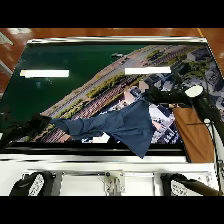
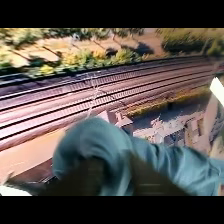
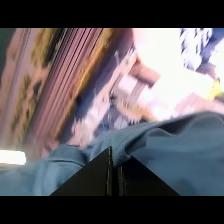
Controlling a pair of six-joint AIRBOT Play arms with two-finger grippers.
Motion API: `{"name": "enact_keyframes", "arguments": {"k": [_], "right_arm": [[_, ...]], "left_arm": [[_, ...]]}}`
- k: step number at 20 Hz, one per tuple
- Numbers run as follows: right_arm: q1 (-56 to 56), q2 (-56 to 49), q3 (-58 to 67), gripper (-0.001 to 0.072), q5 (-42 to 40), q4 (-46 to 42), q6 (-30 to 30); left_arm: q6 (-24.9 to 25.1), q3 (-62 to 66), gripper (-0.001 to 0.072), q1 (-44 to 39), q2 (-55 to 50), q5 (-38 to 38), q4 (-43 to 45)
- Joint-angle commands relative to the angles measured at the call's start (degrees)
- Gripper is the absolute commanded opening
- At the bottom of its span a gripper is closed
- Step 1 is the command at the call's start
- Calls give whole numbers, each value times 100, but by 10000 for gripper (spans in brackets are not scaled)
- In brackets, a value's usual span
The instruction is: Fold the shirts.
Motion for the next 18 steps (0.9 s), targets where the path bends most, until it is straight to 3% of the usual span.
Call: {"name": "enact_keyframes", "arguments": {"k": [1,2,3,4,7,10,12,13,18], "right_arm": [[-2,-496,-26,60,-334,483,-164],[-28,-496,2,171,-407,476,-164],[-120,-485,94,550,-223,544,-208],[-251,-459,247,693,173,579,-448],[-905,-195,782,693,2072,-13,-870],[-1281,94,741,693,3235,-1224,-717],[-1276,133,398,693,3569,-1434,-717],[-1276,133,146,693,3576,-1272,-723],[-1211,133,-673,693,3082,-599,-857]], "left_arm": [[284,-57,612,-393,-750,472,-186],[319,9,662,-361,-850,417,-177],[463,105,661,-278,-872,273,-177],[706,262,661,-131,-857,-63,-127],[1078,743,645,256,-848,-1550,715],[1095,450,644,46,-850,-2127,826],[1091,63,660,-417,-883,-1871,595],[1029,-160,709,-723,-905,-1628,422],[529,-595,708,-2072,-1451,-175,149]]}}
